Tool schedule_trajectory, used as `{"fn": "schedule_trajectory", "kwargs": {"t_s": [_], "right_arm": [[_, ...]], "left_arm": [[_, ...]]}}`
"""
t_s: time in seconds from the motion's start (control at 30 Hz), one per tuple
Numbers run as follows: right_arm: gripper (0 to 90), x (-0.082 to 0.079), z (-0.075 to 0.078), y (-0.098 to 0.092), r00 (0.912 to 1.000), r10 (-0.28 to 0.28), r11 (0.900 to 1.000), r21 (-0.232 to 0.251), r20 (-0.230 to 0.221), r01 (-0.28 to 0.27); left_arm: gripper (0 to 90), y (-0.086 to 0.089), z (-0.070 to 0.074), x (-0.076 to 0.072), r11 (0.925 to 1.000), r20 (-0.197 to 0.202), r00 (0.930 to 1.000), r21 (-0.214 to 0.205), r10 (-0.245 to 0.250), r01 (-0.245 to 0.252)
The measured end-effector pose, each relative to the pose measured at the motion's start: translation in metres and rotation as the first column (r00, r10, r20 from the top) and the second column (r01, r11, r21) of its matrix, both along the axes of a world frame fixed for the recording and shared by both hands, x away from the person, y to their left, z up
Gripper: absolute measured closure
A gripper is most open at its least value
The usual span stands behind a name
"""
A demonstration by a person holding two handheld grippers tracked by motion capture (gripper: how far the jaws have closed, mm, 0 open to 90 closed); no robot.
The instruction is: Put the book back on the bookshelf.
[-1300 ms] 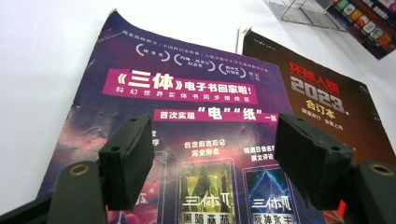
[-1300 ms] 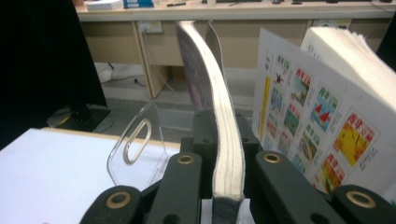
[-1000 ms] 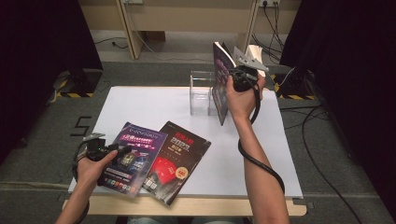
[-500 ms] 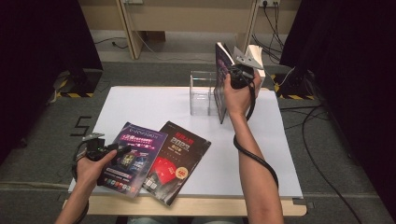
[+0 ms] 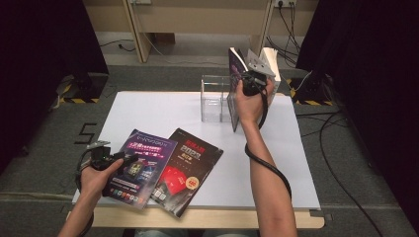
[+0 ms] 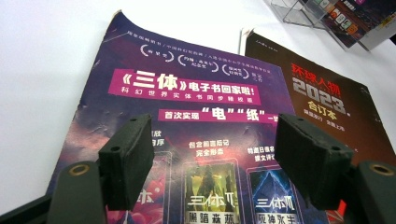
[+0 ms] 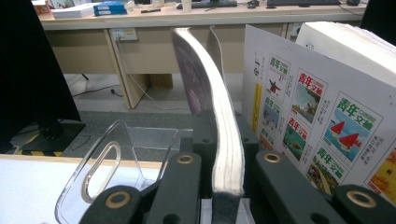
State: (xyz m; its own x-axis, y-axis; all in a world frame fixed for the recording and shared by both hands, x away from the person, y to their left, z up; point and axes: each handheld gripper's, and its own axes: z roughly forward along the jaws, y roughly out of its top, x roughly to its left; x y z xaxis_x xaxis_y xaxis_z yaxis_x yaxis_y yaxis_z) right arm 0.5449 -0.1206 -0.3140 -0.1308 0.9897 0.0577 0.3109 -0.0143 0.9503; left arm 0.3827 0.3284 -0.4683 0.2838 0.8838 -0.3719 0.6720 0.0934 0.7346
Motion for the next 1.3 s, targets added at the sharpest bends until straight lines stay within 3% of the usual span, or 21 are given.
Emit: {"fn": "schedule_trajectory", "kwargs": {"t_s": [0.6,0.97,1.3], "right_arm": [[77.4,-0.006,0.004,-0.009,0.9987,-0.018,0.9992,-0.035,-0.048,0.016],[73.5,-0.01,0.004,-0.015,0.9979,-0.032,0.9978,-0.06,-0.056,0.029],[67.8,-0.016,0.004,-0.018,0.9981,-0.029,0.9982,-0.054,-0.055,0.026]], "left_arm": [[27.4,-0.002,0.0,-0.001,1.0,0.002,1.0,0.002,-0.004,0.004],[27.4,-0.003,0.0,-0.001,1.0,0.001,1.0,0.002,-0.006,0.006],[27.4,-0.003,0.0,-0.001,1.0,0.002,1.0,0.003,-0.007,0.007]]}}
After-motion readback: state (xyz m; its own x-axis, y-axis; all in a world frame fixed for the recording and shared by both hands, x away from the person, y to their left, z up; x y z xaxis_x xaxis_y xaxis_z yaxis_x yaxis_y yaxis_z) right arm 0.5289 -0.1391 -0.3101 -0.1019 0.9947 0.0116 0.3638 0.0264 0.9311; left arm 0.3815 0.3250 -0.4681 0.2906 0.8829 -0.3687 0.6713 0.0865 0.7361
